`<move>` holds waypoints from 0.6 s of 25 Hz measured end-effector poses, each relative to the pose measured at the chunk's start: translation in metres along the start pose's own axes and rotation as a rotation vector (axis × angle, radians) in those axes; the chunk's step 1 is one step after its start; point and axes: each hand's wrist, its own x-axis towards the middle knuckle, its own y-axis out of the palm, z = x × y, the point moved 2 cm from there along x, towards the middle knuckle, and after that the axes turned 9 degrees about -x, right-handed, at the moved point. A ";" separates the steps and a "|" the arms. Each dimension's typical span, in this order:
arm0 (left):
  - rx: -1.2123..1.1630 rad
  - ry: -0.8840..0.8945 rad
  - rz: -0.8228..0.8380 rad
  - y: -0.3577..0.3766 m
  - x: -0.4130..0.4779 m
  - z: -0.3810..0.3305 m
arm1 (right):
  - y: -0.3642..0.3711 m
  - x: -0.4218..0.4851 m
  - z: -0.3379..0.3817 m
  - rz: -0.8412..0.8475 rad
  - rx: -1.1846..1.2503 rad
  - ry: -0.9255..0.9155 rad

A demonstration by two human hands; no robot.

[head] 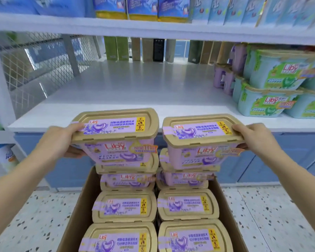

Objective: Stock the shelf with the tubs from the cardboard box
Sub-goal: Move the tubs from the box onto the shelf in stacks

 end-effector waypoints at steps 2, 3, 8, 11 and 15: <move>0.004 0.029 -0.006 0.004 0.020 -0.024 | -0.008 0.026 0.019 0.002 0.045 0.000; 0.018 0.030 0.008 0.007 0.030 -0.034 | -0.009 0.038 0.028 0.005 0.060 -0.005; 0.030 0.005 0.049 0.030 0.074 -0.056 | -0.002 0.094 0.060 -0.077 0.032 -0.047; 0.045 0.037 0.013 0.043 0.096 -0.065 | 0.009 0.121 0.068 -0.088 0.022 -0.032; 0.070 0.030 0.012 0.051 0.123 -0.066 | 0.031 0.143 0.065 -0.054 0.024 -0.009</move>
